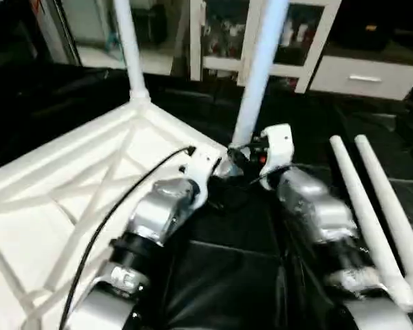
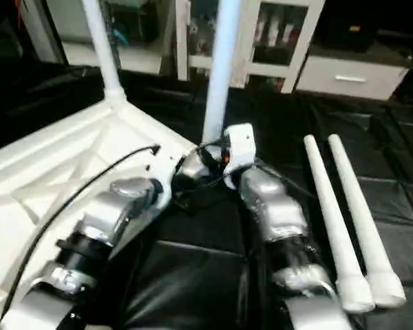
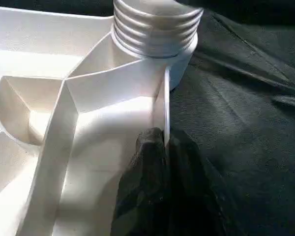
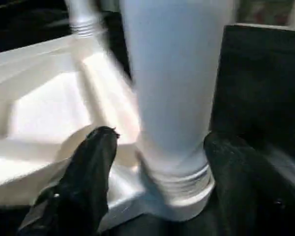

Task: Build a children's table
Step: Insert table leg to table base

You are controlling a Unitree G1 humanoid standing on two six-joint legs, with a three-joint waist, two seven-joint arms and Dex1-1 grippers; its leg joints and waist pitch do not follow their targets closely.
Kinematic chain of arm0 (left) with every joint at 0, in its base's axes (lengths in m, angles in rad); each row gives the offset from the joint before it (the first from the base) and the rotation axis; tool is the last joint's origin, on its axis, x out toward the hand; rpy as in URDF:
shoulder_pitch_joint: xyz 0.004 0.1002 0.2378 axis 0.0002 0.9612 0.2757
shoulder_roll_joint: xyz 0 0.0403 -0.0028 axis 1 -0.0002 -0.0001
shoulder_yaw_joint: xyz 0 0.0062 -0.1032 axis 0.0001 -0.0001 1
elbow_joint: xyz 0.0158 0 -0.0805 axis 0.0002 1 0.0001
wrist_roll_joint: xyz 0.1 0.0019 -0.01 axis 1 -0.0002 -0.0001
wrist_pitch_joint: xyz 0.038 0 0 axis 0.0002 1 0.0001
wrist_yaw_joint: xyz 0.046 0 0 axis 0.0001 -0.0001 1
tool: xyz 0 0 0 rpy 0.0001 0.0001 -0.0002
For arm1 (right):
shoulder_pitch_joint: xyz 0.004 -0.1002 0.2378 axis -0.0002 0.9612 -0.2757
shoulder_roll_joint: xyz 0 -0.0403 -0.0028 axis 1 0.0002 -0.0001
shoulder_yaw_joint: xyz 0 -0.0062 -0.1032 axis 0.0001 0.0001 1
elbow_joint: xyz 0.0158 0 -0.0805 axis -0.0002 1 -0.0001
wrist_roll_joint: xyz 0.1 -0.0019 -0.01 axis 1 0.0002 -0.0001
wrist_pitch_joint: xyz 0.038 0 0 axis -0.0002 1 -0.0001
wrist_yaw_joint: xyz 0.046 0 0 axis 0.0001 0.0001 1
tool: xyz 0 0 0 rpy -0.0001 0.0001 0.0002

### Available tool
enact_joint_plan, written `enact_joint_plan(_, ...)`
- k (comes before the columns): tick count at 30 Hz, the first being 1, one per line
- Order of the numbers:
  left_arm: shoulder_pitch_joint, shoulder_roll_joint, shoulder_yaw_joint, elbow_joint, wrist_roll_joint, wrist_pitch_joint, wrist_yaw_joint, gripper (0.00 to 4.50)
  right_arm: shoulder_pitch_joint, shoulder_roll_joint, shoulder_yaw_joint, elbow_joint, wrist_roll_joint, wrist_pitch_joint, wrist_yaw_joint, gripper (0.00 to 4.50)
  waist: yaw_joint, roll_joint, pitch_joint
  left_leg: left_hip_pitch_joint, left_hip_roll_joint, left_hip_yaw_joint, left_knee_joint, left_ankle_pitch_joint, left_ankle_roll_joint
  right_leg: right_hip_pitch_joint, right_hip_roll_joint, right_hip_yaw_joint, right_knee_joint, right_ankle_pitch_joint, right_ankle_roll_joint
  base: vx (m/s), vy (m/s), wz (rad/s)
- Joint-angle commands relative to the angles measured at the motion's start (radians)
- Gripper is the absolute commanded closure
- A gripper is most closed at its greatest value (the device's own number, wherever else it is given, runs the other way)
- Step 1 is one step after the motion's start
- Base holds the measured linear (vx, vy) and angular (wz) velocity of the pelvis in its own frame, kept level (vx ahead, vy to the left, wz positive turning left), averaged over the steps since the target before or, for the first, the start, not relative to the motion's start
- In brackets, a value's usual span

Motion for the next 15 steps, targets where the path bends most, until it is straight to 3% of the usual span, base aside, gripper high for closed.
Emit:
enact_joint_plan(1,0.029,0.014,-0.019,-0.005,-0.012,-0.043,-0.050,4.50,0.019,-0.018,0.023,-0.069,0.029,0.036,0.056,1.05,0.007,-0.011,-0.054,-0.001,0.066,-0.019,-0.062,-0.073,0.110,0.051,-0.077,0.043,-0.054,-0.079,-0.242,0.057,-0.050,-0.01)
enact_joint_plan(3,0.047,0.039,-0.045,-0.036,-0.014,-0.035,-0.093,4.50,0.054,-0.059,0.033,-0.145,0.051,0.066,0.119,0.90,0.019,-0.010,-0.053,0.006,0.072,-0.017,-0.061,-0.061,0.116,0.052,-0.078,0.045,-0.049,-0.054,-0.245,0.000,0.000,0.00)
enact_joint_plan(7,0.087,0.104,-0.105,-0.108,-0.022,-0.021,-0.195,4.50,0.108,-0.147,0.035,-0.264,0.065,0.129,0.190,0.65,0.024,-0.008,-0.053,0.010,0.073,-0.015,-0.060,-0.032,0.121,0.052,-0.073,0.043,-0.043,-0.020,-0.266,0.000,0.000,0.00)
enact_joint_plan(12,0.139,0.202,-0.182,-0.209,-0.041,-0.031,-0.345,4.50,0.160,-0.266,0.056,-0.350,0.053,0.162,0.277,0.08,0.025,-0.008,-0.049,0.016,0.075,-0.012,-0.066,-0.108,0.073,0.049,-0.072,0.044,-0.051,-0.123,-0.246,0.000,0.000,0.00)
enact_joint_plan(15,0.158,0.240,-0.205,-0.244,-0.046,-0.030,-0.392,4.50,0.190,-0.323,0.070,-0.406,0.064,0.184,0.337,0.08,0.031,-0.008,-0.051,0.019,0.073,-0.009,-0.063,-0.094,0.072,0.050,-0.069,0.045,-0.046,-0.089,-0.238,0.000,0.000,0.00)
